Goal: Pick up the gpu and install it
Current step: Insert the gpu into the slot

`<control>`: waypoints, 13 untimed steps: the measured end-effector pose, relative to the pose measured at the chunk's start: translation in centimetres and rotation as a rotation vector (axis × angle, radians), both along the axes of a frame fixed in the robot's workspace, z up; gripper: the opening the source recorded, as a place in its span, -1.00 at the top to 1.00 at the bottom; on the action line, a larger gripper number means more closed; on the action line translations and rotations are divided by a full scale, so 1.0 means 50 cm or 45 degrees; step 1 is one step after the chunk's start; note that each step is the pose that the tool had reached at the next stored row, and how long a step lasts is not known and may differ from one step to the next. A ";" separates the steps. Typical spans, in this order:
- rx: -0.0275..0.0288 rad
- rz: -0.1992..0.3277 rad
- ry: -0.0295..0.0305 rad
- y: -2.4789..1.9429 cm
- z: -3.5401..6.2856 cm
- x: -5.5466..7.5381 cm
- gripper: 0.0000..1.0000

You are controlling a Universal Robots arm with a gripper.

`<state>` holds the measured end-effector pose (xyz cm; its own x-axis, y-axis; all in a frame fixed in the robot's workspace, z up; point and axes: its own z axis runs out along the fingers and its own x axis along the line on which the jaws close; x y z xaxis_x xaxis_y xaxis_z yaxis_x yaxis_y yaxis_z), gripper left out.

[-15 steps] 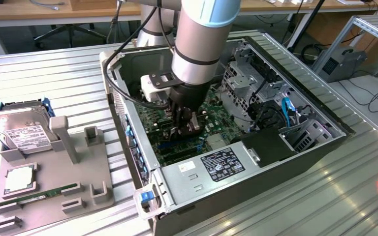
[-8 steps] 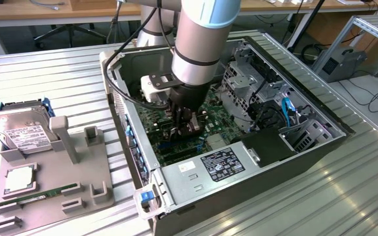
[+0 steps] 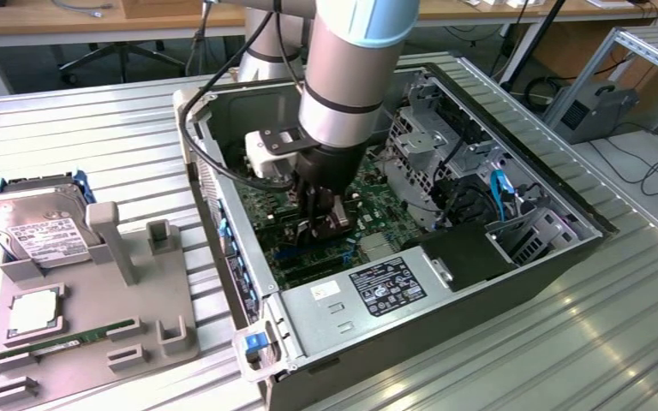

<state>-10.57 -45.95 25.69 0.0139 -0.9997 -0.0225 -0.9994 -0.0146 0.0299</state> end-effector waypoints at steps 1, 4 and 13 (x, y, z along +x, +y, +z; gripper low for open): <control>0.0001 0.000 -0.0003 0.0004 0.006 0.000 0.21; 0.0002 0.000 -0.0009 0.0032 0.028 0.000 0.21; 0.0002 0.001 -0.0006 0.0119 0.065 0.002 0.23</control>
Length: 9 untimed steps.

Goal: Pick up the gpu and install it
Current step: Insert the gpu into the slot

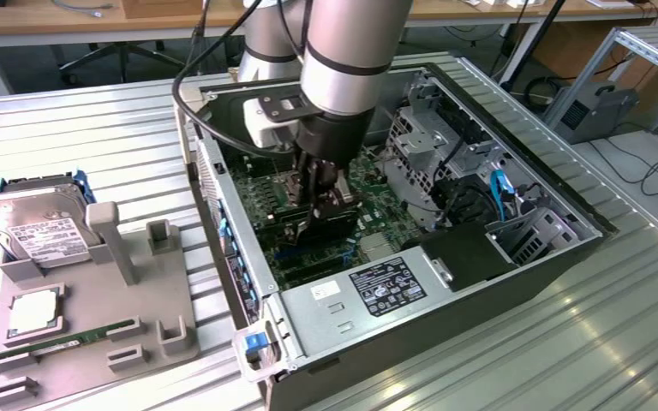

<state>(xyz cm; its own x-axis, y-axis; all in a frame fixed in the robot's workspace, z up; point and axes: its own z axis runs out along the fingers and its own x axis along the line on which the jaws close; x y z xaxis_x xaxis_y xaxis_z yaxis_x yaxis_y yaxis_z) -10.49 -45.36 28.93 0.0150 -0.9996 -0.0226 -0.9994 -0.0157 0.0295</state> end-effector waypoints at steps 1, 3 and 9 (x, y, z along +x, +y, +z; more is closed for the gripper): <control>-0.0001 0.001 0.0012 0.0001 0.000 0.002 0.23; 0.0000 0.006 0.0055 0.0002 0.000 0.011 0.36; 0.0001 0.017 0.0247 0.0009 0.000 0.045 0.79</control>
